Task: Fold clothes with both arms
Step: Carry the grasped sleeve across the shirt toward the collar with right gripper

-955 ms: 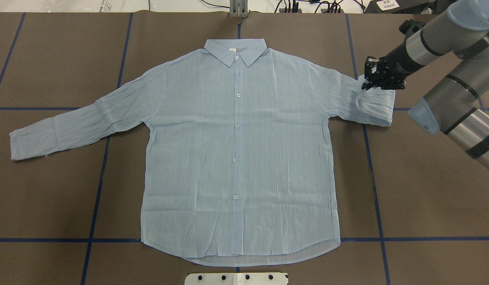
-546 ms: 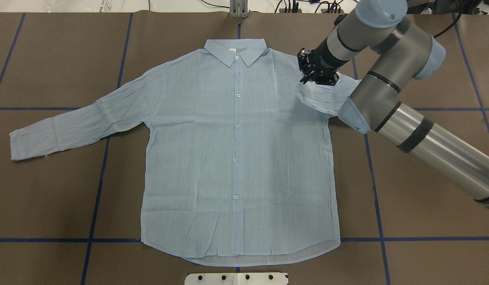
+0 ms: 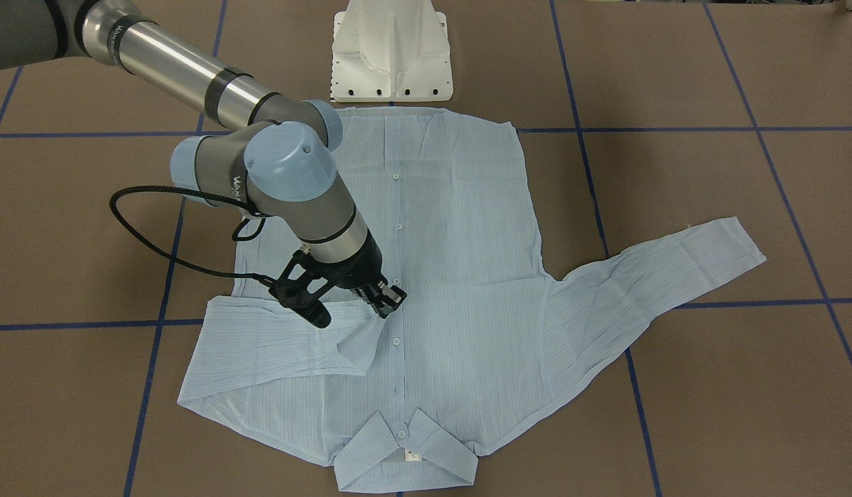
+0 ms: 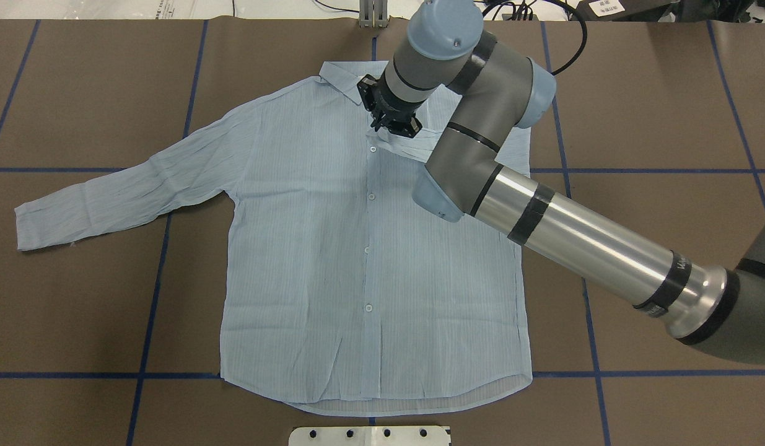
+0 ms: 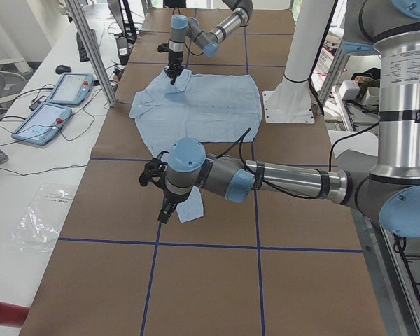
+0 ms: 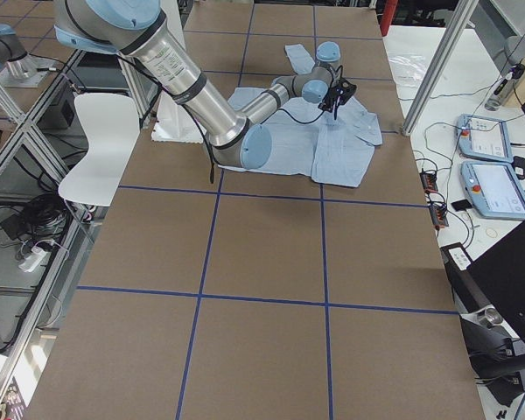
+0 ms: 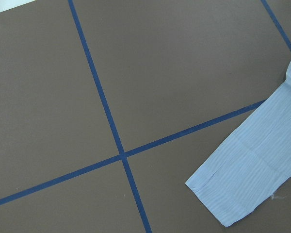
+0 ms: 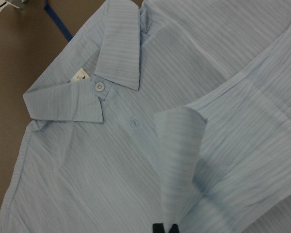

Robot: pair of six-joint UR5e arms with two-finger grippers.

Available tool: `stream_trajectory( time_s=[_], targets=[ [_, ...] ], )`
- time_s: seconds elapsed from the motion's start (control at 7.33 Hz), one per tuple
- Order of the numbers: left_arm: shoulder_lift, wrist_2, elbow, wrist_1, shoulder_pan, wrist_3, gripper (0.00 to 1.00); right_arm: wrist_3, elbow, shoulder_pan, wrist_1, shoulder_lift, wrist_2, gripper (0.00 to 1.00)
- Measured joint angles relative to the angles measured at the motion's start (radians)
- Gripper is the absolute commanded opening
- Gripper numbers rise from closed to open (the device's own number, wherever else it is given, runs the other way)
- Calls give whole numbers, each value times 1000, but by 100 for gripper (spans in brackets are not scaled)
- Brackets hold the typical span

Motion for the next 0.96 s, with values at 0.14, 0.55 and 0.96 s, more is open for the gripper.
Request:
stream_trajectory(
  time_s=[0.14,0.55,0.96],
  targets=[
    [2,0,-7,1,0,0,100,9,-32,-17,1,39,-19,0],
    [6,0,-17,2,0,-1,100,39,-64,-46,11,73,-58,1],
    [10,-1,-19,2,1,-1,100,43,-87,-57,37,81,-71,34]
  ],
)
